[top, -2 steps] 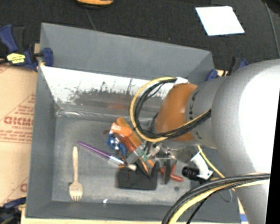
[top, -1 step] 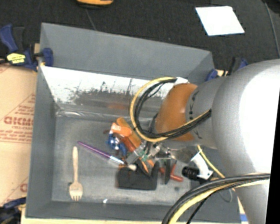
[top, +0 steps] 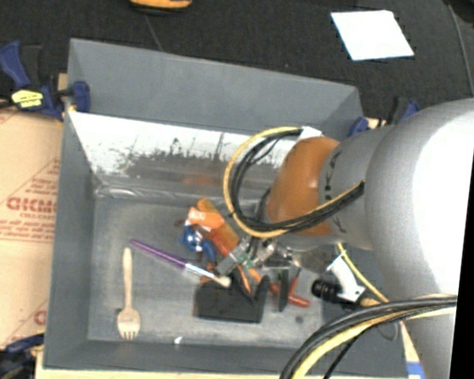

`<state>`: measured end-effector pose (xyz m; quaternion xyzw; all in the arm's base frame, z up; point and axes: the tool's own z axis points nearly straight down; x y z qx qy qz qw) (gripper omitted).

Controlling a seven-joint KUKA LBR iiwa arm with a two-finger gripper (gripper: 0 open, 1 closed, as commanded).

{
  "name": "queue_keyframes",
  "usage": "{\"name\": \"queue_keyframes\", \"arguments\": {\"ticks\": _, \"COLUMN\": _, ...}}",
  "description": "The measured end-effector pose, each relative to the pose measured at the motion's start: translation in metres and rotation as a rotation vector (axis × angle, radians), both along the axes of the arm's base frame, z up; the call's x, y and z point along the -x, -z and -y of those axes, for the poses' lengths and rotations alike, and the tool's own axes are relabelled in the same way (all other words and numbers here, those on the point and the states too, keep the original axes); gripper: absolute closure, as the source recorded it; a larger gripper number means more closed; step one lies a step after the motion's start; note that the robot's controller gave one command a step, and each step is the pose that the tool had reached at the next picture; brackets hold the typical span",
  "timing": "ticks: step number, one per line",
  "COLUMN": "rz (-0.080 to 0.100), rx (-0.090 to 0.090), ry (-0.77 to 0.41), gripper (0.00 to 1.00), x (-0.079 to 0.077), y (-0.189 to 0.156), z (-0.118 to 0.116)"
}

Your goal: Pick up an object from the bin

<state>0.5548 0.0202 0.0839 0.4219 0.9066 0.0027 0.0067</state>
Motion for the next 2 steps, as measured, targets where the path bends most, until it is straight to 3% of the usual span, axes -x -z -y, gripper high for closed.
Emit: {"name": "queue_keyframes", "arguments": {"ticks": 2, "rz": -0.002, "rx": 0.001, "ry": -0.008, "gripper": 1.0, "x": 0.001, "y": -0.05, "z": 0.001}}
